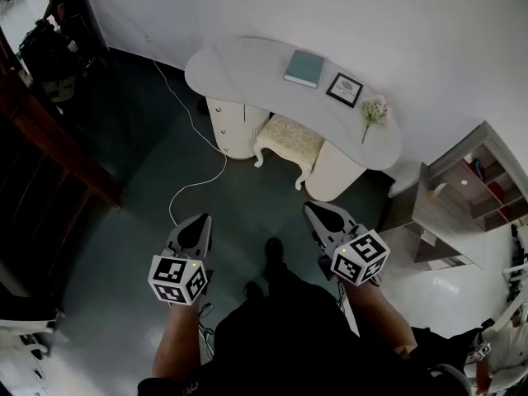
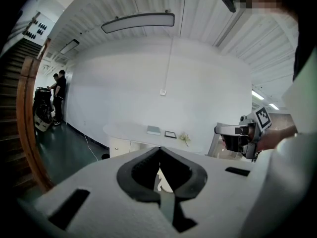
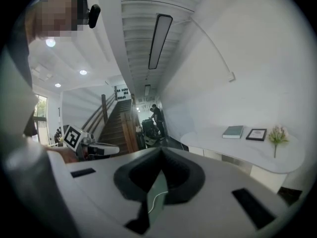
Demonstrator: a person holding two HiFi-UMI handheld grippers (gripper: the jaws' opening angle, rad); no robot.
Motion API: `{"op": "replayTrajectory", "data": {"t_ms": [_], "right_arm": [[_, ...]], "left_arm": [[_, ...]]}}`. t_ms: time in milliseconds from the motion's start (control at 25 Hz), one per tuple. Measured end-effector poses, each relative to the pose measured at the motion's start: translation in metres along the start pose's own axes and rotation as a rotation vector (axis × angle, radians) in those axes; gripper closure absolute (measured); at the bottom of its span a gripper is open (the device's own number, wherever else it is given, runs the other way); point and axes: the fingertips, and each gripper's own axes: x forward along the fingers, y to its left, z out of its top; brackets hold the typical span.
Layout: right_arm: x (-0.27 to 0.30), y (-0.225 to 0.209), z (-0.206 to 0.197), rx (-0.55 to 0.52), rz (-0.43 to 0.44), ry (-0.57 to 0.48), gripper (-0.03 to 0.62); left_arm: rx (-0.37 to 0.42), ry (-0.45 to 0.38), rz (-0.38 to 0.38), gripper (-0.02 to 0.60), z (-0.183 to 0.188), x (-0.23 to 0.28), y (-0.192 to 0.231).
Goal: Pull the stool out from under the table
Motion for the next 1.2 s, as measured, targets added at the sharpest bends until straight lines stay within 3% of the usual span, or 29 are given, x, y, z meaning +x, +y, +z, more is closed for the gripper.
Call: {"op": "replayTrajectory", "data": {"t_ms": [320,880,1200], "right_arm": [[0.061,-0.058,0.009,0.041,0.008,-0.011,0.589],[0.182,-0.171,0.046,0.086,0.095,-0.018,0.589],[0.199,-0.211,0.049,0.088,0.027,-0.003,0.589]], "left_arm": [[0.008,0.039,0.000,0.572,0.015,0.064,0.025],[0.043,0.110,0.005,0.572,0.066,0.211,0.069],[0.043,0.118,-0.058,0.572,0.081,0.270,0.080]]}}
